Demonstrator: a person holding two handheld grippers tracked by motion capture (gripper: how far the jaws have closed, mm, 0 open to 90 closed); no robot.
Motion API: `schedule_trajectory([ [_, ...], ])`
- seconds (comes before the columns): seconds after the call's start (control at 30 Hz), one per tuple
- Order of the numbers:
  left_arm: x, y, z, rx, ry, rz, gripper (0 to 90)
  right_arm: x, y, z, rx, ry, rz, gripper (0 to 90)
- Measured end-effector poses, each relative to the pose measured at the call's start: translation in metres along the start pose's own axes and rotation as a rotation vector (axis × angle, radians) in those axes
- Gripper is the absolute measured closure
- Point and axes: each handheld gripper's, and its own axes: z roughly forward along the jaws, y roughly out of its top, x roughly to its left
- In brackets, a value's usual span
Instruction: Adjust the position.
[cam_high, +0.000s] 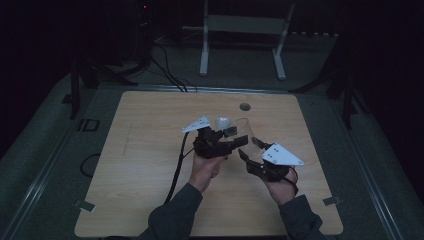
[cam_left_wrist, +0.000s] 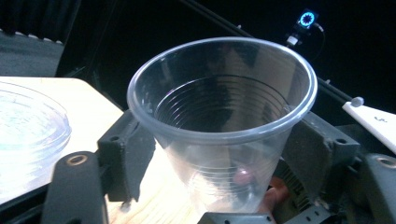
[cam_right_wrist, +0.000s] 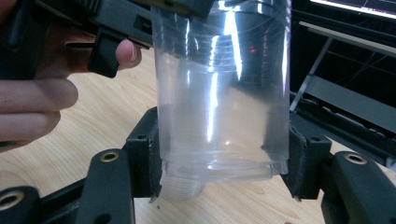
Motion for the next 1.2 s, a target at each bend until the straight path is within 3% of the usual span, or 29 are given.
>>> schedule_trajectory([
  [0.2, 0.0, -0.001, 0.0, 0.013, 0.003, 0.016, 29.8, -0.001, 0.0, 0.001, 0.017, 0.012, -0.008, 38.8],
  [0.63, -0.002, -0.001, -0.001, 0.055, 0.048, 0.075, 30.6, -0.008, 0.006, 0.0, 0.091, 0.109, 0.001, 27.4],
  [0.83, -0.005, -0.002, -0.001, 0.075, 0.061, 0.105, 30.7, -0.012, 0.006, 0.001, 0.112, 0.144, 0.017, 27.3],
  [1.07, -0.006, -0.004, 0.0, 0.111, 0.063, 0.138, 30.8, -0.013, 0.007, 0.0, 0.134, 0.188, 0.002, 28.4],
  [1.2, -0.008, -0.005, -0.001, 0.134, 0.065, 0.177, 31.1, -0.016, 0.006, 0.001, 0.15, 0.227, 0.004, 31.7],
])
